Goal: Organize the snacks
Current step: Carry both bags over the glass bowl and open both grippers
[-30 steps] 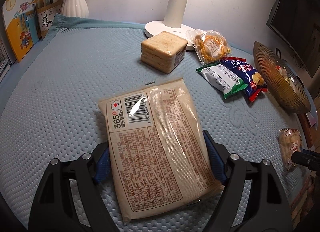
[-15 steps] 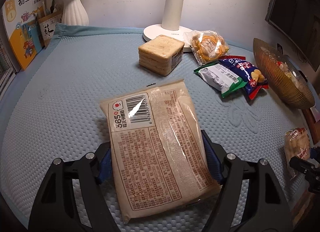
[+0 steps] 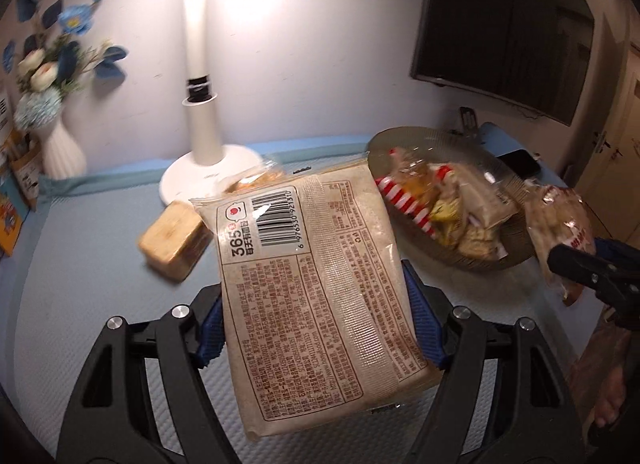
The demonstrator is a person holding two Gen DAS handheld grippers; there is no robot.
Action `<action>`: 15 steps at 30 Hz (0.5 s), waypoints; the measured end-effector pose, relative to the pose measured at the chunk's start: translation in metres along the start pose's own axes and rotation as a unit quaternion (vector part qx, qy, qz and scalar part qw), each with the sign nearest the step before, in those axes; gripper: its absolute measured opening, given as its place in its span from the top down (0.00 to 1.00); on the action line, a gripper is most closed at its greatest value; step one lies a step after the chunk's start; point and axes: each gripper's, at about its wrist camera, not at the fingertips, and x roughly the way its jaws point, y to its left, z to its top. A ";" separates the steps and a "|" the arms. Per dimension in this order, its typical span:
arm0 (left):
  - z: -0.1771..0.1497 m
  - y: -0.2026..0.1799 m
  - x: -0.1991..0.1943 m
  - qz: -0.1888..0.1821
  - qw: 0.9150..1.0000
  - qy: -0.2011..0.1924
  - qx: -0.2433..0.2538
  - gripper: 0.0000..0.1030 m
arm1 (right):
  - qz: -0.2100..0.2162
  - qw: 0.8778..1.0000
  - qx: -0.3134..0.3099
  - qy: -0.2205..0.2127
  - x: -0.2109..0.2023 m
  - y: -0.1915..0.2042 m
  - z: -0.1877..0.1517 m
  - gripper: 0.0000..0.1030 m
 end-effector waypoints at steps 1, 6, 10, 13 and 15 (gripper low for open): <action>0.010 -0.011 0.005 -0.018 1.000 -0.001 0.002 0.27 | -0.007 1.000 0.017 -0.005 0.004 -0.015 0.011 0.36; 0.056 -0.051 0.049 -0.115 0.993 0.021 -0.020 0.27 | -0.016 0.994 0.107 -0.001 0.040 -0.073 0.043 0.36; 0.077 -0.078 0.084 -0.105 0.994 0.021 0.003 0.27 | -0.013 0.992 0.124 0.000 0.061 -0.093 0.069 0.36; 0.088 -0.091 0.103 -0.098 0.995 0.018 0.010 0.26 | -0.003 0.993 0.120 0.000 0.079 -0.098 0.095 0.27; 0.091 -0.098 0.111 -0.085 0.996 0.009 0.022 0.19 | -0.002 0.993 0.113 0.023 0.094 -0.101 0.107 0.25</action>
